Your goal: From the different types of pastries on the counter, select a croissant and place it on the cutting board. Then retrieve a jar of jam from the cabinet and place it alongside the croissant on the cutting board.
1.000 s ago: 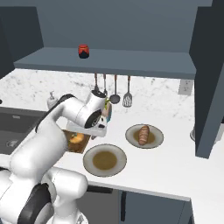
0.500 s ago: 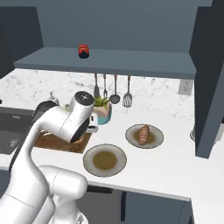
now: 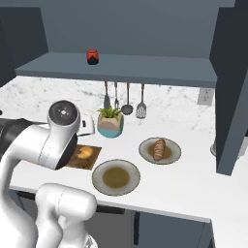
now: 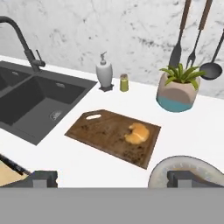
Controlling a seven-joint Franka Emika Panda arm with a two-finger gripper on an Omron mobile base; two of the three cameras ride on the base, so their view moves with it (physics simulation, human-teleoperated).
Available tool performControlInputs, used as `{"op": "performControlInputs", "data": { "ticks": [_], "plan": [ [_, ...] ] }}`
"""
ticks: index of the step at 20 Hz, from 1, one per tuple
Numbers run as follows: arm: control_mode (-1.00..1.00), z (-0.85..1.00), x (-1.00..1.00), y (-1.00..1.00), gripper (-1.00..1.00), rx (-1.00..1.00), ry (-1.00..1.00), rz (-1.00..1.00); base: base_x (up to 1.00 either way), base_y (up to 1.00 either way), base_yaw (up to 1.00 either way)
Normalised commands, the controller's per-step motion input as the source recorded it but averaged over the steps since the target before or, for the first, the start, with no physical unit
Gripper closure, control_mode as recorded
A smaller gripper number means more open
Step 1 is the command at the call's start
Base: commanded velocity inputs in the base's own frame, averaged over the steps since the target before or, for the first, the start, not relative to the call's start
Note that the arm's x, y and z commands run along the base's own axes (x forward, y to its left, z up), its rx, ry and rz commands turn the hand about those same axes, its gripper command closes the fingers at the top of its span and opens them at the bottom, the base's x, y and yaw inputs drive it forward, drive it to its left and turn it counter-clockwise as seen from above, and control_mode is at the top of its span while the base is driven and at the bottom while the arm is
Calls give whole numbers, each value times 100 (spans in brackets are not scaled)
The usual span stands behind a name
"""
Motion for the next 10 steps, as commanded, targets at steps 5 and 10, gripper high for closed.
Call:
{"op": "performControlInputs", "data": {
  "ticks": [5,10],
  "plan": [
    [-100,97,-21,4,-100,0,-20,-7,0,0,0],
    [-100,98,-4,22,-100,0,-16,-14,0,0,0]
  ]
}}
